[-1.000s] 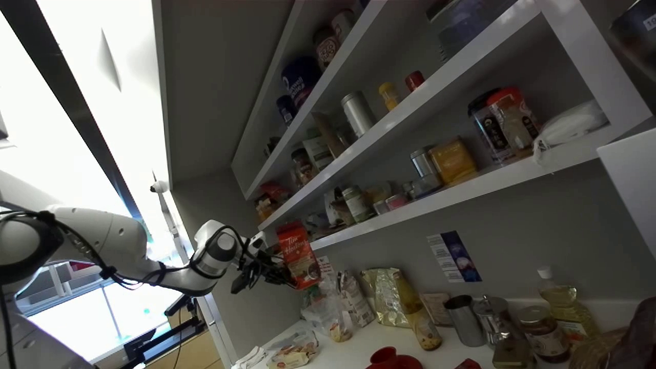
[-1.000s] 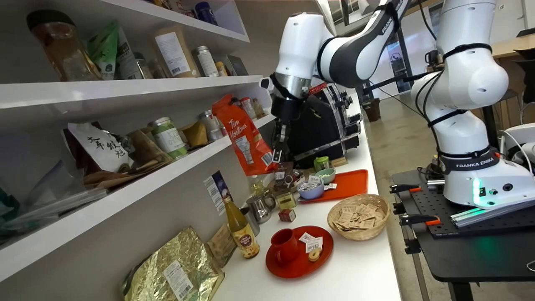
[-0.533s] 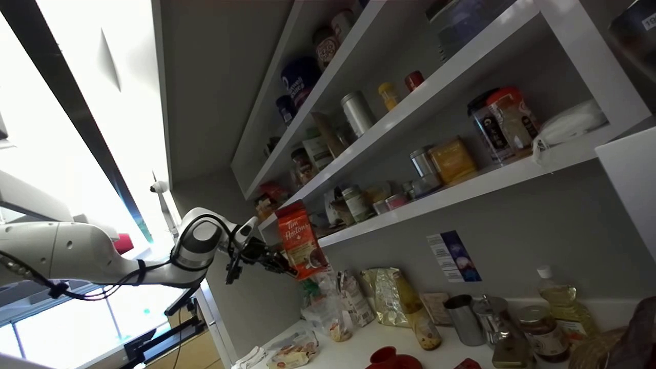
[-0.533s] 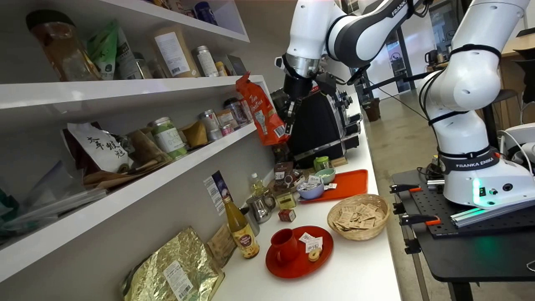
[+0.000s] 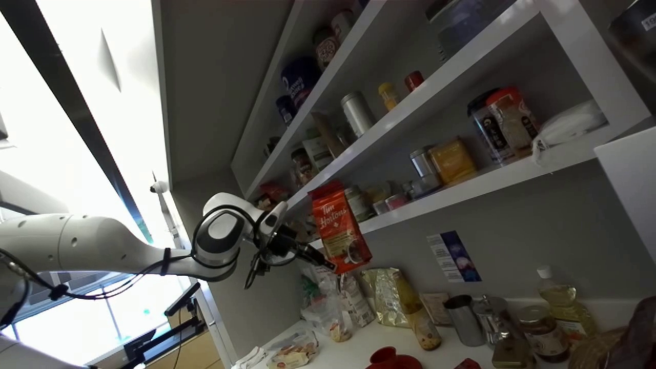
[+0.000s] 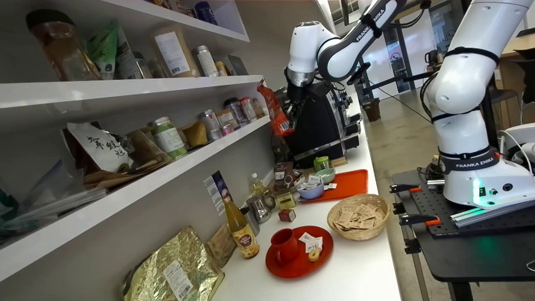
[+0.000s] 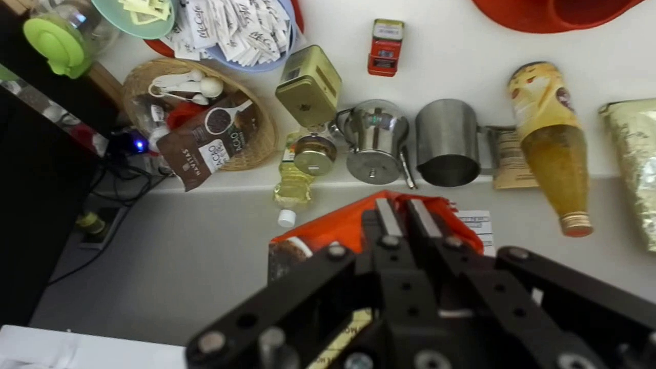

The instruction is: Put the orange bag on the shelf

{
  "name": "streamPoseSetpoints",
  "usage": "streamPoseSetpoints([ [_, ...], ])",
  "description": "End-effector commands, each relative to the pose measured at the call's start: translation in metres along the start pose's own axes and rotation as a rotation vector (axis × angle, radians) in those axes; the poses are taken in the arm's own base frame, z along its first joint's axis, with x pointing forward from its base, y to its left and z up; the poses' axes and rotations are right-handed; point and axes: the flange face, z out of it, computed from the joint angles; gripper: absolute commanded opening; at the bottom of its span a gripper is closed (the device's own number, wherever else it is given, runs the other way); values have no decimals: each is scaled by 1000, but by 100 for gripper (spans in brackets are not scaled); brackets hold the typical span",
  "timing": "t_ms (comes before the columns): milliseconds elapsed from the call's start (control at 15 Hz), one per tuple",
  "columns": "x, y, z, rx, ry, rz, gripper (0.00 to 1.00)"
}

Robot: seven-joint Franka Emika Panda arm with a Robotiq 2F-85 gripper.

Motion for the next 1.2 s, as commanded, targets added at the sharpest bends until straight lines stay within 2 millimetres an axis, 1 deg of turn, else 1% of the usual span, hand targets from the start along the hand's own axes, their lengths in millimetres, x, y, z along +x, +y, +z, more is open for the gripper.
streamPoseSetpoints([
  [0, 30, 40, 24, -25, 31, 40, 4],
  [200, 54, 68, 41, -15, 49, 79, 4],
  [333, 72, 79, 51, -11, 56, 84, 4],
  [400, 78, 83, 54, -10, 63, 86, 4],
  [467, 88, 86, 58, -11, 71, 85, 4],
  [667, 111, 91, 64, -15, 90, 86, 4],
  [933, 147, 99, 72, -24, 125, 90, 4],
  [1133, 174, 117, 83, -43, 146, 102, 4],
])
